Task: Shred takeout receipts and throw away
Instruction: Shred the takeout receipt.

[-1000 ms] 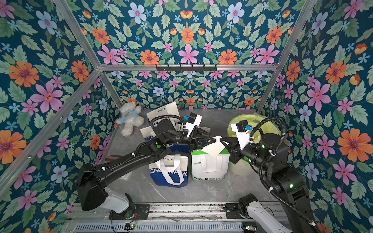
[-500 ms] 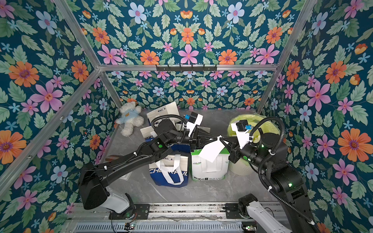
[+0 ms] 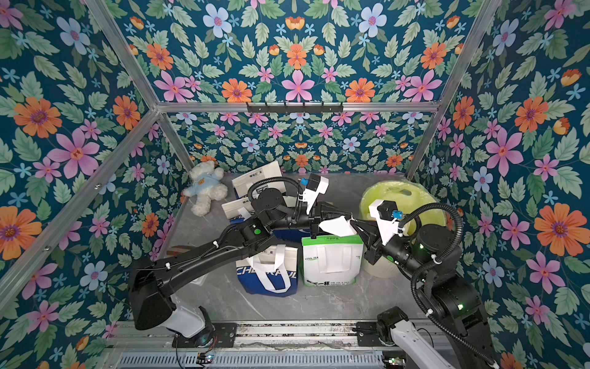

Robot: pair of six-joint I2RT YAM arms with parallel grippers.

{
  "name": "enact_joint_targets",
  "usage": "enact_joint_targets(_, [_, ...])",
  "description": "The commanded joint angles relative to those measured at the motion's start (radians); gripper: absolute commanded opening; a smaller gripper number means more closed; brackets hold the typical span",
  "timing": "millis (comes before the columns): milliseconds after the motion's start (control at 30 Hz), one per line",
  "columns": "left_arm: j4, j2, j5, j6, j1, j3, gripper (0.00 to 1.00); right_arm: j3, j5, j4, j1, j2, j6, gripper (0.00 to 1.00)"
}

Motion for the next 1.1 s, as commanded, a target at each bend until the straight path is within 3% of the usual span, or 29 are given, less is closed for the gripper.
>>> enact_joint_targets(0, [-0.015,0.012,-0.181,-0.033,-0.005,0.023,0.00,-0.016,-0.060,-0.022,0.024,-0.025,-0.031,0.00])
enact_joint_targets(267, [-0.072,0.041,-0.316,-0.014,-0.012,0.033,0.00,-0.053,-0.048,-0.067,0.080,-0.052,-0.025,0.00])
enact_joint_targets(467, [-0.144,0.003,-0.443,0.080,-0.013,0.020,0.00,-0.063,-0.003,-0.111,0.080,-0.080,-0.012,0.00])
enact_joint_targets(833, [-0.213,-0.023,-0.404,0.166,-0.027,-0.004,0.00,-0.052,0.186,-0.077,0.079,-0.075,0.054,0.00])
enact_joint_targets(933, [-0.233,-0.028,-0.401,0.195,-0.037,-0.010,0.00,0.025,0.331,-0.129,0.081,-0.025,0.083,0.00])
enact_joint_targets(1067, [-0.251,-0.039,-0.396,0.233,-0.049,-0.010,0.00,0.181,0.634,-0.318,0.076,0.141,0.143,0.00])
